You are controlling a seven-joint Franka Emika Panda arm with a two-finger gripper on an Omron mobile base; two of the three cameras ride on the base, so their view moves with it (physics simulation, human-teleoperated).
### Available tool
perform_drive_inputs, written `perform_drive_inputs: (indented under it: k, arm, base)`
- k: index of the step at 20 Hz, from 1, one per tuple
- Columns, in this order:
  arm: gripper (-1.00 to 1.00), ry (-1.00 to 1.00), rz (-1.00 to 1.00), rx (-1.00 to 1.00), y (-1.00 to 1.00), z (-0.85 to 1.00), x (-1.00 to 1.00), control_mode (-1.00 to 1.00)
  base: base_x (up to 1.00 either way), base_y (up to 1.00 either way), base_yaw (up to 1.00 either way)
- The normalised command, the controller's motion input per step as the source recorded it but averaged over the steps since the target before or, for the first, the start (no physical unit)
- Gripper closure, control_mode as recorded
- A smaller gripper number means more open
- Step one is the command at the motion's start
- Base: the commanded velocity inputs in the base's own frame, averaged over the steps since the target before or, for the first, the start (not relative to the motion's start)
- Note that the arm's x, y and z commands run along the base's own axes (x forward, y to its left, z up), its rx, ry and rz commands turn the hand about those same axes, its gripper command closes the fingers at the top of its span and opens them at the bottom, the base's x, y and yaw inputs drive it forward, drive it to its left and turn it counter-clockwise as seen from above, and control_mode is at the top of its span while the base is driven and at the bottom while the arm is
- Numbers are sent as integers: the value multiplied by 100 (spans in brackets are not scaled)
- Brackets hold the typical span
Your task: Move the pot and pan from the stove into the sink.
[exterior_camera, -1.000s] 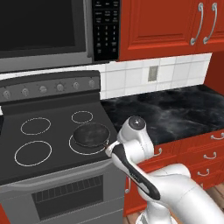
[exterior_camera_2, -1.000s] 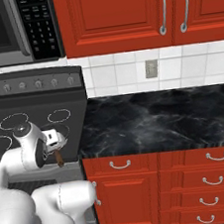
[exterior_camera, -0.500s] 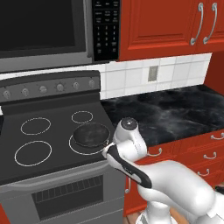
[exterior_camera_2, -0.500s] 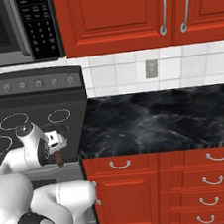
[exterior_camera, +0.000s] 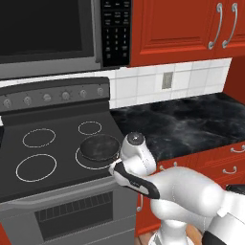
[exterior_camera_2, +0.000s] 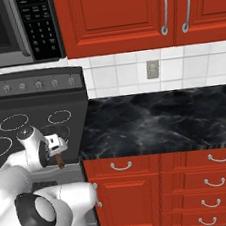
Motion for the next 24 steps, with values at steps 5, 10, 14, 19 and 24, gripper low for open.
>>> perform_drive_inputs:
  k: [5, 10, 14, 19, 24]
  arm:
    - [-100, -2, 3, 1, -26, -19, 7, -100]
    - [-100, 0, 6, 2, -33, -9, 5, -100]
    - [-100, 0, 0, 0, -1, 0, 0, -100]
    - [-100, 0, 0, 0, 0, -24, 0, -100]
    - [-100, 0, 0, -1, 0, -39, 0, -100]
  base:
    - [0, 0, 0]
    - [0, 0, 0]
    - [0, 0, 0]
    - [0, 0, 0]
    - [0, 0, 0]
